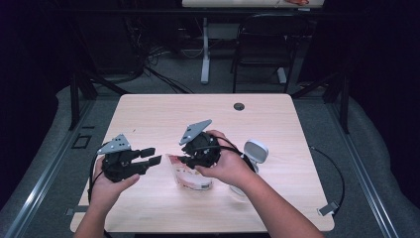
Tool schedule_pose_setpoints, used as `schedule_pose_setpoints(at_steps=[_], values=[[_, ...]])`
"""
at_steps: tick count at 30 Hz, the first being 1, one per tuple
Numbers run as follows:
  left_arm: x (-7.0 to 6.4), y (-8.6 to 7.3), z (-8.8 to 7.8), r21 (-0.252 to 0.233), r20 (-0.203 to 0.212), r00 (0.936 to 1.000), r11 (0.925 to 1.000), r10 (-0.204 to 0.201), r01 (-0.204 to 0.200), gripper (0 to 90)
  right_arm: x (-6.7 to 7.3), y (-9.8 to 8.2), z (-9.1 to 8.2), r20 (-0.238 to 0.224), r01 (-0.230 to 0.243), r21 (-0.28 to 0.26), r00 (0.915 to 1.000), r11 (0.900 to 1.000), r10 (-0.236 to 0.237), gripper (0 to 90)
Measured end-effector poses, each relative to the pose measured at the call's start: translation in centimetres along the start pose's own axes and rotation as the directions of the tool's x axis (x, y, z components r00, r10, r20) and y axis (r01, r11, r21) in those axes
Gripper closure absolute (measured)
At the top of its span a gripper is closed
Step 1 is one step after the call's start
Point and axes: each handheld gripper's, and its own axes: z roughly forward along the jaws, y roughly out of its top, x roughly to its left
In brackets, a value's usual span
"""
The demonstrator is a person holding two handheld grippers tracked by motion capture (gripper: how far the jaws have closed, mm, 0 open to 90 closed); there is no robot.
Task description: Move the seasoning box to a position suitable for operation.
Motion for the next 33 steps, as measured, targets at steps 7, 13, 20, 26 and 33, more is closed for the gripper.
schedule_pose_setpoints(at_steps=[7,13,20,26,33], values=[[0.1,-0.1,0.0,-0.004,-0.011,0.9999,1.0000,-0.001,0.001,58.6,-0.1,0.3,1.0,-0.028,-0.008,0.049,0.9996,0.999,0.009,72.1],[0.1,0.0,-0.1,-0.010,-0.011,0.9999,0.9999,-0.005,0.005,58.7,-0.1,0.6,1.4,-0.034,0.002,0.094,0.9994,0.996,0.001,75.7],[0.2,-0.1,-0.1,-0.011,-0.013,0.9999,0.9999,-0.003,0.003,58.6,0.0,1.1,2.1,-0.035,0.025,0.131,0.9992,0.991,-0.021,77.1],[0.2,-0.1,0.0,-0.009,-0.017,0.9998,1.0000,-0.003,0.003,58.6,-0.3,1.0,2.3,-0.046,0.016,0.143,0.9989,0.990,-0.009,78.5],[0.1,-0.2,0.2,-0.005,-0.013,0.9999,0.9999,-0.010,0.009,58.5,-0.5,1.0,2.4,-0.064,0.016,0.146,0.9979,0.989,-0.007,80.4]])
